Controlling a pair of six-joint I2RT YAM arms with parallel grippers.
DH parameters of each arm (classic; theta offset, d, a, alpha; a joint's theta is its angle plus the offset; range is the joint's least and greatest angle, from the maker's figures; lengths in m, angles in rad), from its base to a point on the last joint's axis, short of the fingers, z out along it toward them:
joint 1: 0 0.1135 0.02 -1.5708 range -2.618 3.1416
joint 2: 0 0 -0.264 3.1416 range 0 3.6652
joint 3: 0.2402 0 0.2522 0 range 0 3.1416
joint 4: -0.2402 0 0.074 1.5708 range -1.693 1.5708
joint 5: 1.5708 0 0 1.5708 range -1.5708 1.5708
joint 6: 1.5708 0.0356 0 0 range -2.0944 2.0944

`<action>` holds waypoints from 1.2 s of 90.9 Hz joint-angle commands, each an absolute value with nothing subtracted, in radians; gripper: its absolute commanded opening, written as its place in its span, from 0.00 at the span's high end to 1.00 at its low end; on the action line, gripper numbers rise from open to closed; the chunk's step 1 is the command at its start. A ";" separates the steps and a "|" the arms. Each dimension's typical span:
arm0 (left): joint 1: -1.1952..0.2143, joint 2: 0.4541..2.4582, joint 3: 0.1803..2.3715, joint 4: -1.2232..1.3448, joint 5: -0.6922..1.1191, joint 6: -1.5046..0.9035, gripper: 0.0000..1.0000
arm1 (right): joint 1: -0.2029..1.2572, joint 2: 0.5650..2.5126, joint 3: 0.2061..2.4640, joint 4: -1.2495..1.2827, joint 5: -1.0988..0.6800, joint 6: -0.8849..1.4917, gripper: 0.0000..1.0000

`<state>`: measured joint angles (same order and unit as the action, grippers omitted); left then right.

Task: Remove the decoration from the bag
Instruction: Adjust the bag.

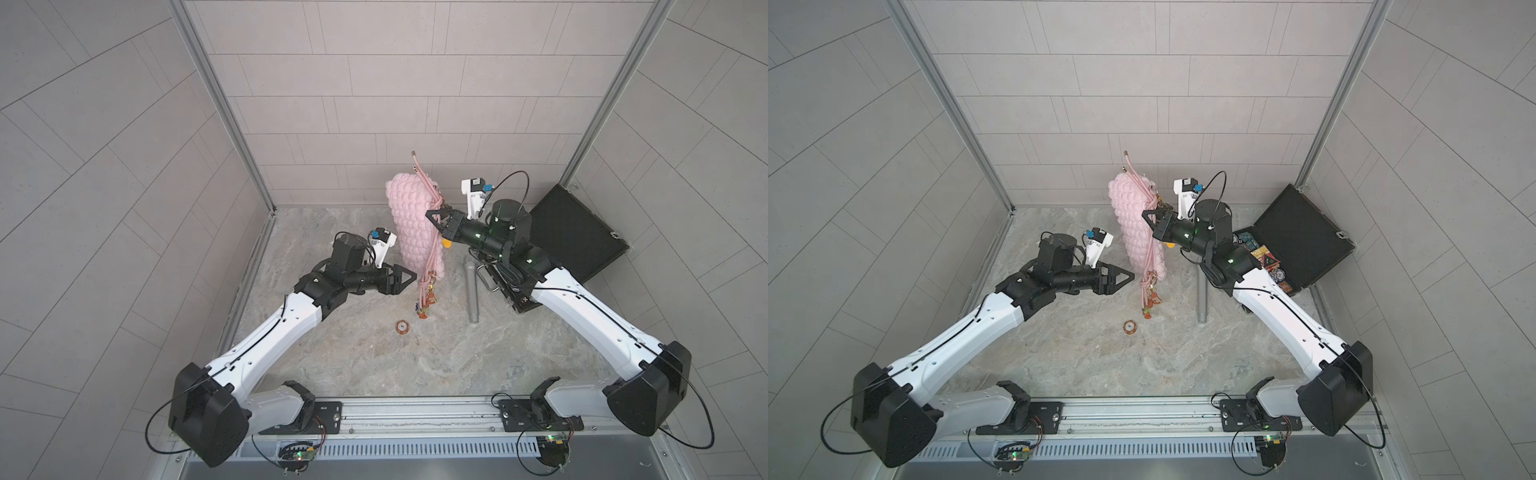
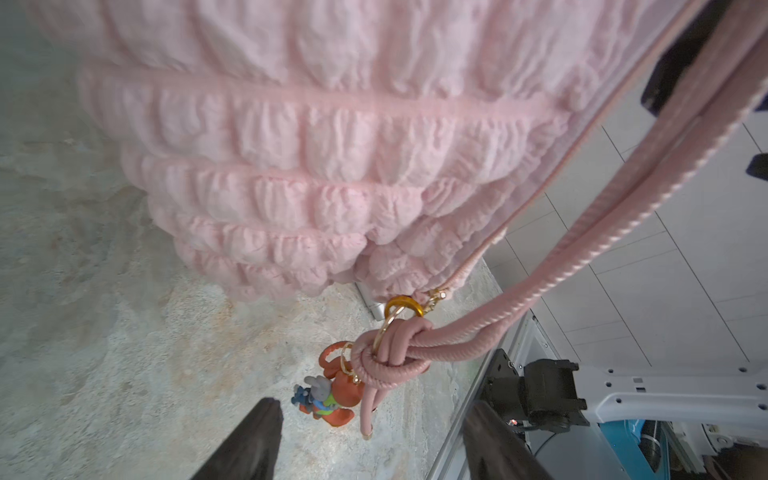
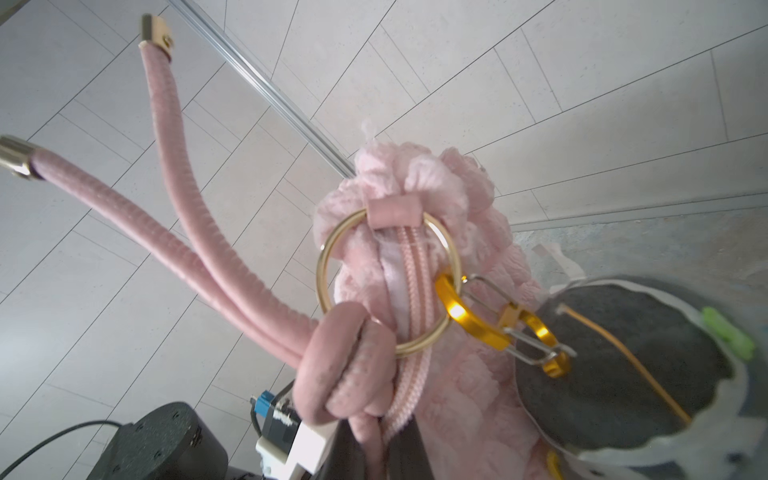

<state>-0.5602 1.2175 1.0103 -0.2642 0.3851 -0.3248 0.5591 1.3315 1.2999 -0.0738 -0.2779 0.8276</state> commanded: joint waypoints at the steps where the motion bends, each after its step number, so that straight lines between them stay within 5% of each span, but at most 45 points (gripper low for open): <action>1: -0.608 1.233 1.011 -0.230 0.343 -0.346 0.30 | 0.587 1.298 1.338 -0.143 -0.093 0.845 1.00; 22: -0.716 1.303 1.043 -0.236 0.196 -0.414 0.37 | 0.660 1.298 1.375 -0.318 0.184 0.866 1.00; 47: -0.841 1.339 1.090 -0.331 -0.025 -0.501 0.29 | 0.704 1.348 1.461 -0.494 0.405 0.936 1.00; 84: -0.851 1.361 1.094 -0.282 0.065 -0.387 0.27 | 0.673 1.344 1.389 -0.433 0.173 1.020 1.00; 109: -0.852 1.407 1.164 -0.283 0.029 -0.428 0.28 | 0.683 1.320 1.342 -0.460 0.172 1.055 1.00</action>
<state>-0.8490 1.4010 1.1027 -0.2832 0.0341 -0.4271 0.6750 1.3495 1.3476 -0.4908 0.1738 1.0191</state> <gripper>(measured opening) 0.720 0.060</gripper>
